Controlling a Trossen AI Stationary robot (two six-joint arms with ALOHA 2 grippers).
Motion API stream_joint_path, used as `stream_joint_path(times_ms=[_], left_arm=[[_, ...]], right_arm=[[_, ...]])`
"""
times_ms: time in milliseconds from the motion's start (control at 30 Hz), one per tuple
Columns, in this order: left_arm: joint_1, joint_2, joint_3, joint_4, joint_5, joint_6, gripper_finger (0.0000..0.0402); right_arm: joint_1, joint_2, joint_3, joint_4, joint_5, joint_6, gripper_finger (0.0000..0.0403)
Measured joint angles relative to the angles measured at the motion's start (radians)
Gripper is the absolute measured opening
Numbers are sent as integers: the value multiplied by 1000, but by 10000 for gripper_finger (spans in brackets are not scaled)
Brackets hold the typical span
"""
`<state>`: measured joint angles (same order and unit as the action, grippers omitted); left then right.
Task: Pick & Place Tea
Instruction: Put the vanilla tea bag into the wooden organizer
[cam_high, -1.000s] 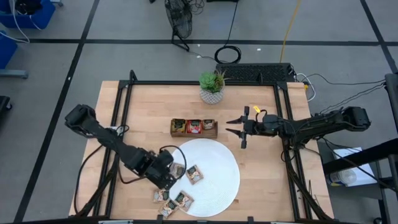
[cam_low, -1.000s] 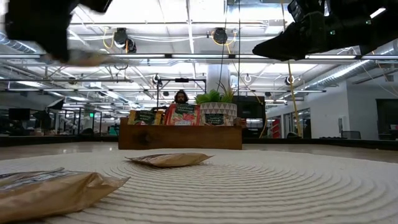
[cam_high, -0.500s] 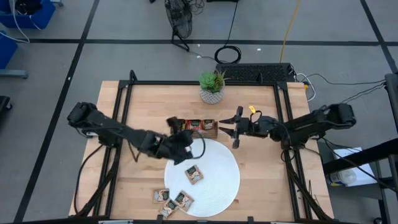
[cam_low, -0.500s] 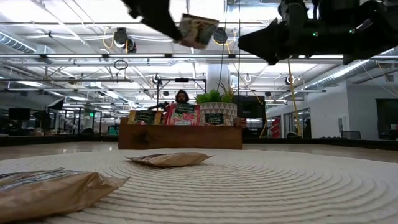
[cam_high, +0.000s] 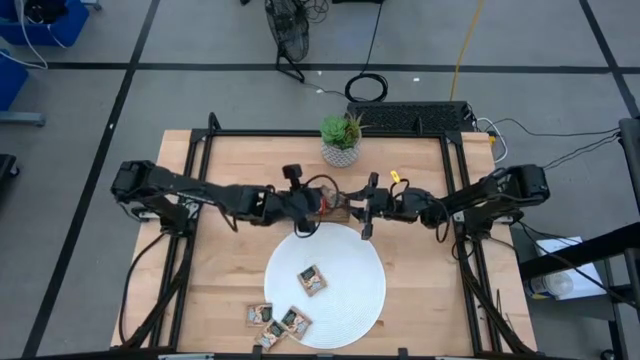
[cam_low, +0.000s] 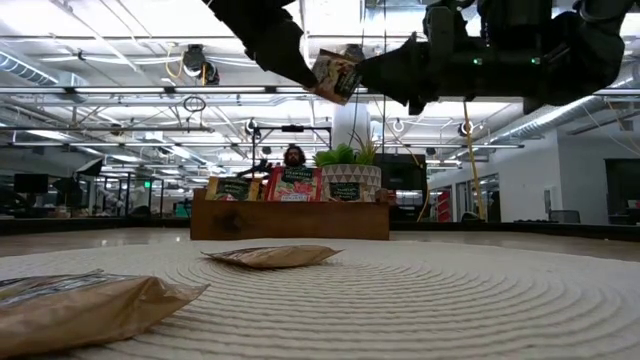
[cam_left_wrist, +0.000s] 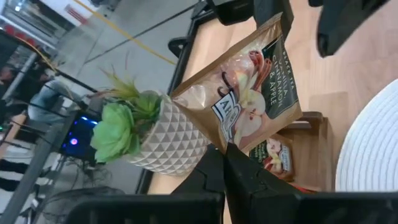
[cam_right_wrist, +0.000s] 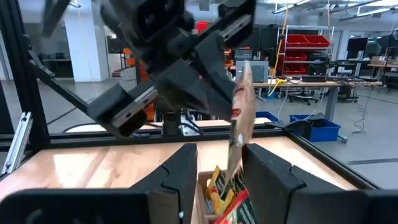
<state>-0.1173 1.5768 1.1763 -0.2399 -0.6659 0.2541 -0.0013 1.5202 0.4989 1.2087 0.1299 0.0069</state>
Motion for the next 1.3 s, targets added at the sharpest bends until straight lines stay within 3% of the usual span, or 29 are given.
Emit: stream_joint_path(times_ms=[333,433,567,767,833,1033,1167,1300], left_arm=[[3,0,0,36,38,14,1],[3,0,0,35,38,13,1],[6,0,0,35,39,2,1],[7,-1,0,29,38,-32,11],[6,-3,1,-2,40,-60,23],[-21,-82,-11,-145,36,-179,49],[-38,-144,-76,-143,20,-217,49],[-43,-210,-184,-103,-40,-273,42]], right_arm=[[-11,-1,9,-1,0,-23,110],[-25,-1,9,-12,0,-19,82],[-31,-1,9,-4,0,-36,13],[-30,-26,15,-43,5,-103,1],[-30,-70,48,-176,10,-131,1],[-7,-191,277,-849,65,-206,1],[5,-170,508,-1311,81,-243,1],[3,-42,819,-1804,113,-239,0]])
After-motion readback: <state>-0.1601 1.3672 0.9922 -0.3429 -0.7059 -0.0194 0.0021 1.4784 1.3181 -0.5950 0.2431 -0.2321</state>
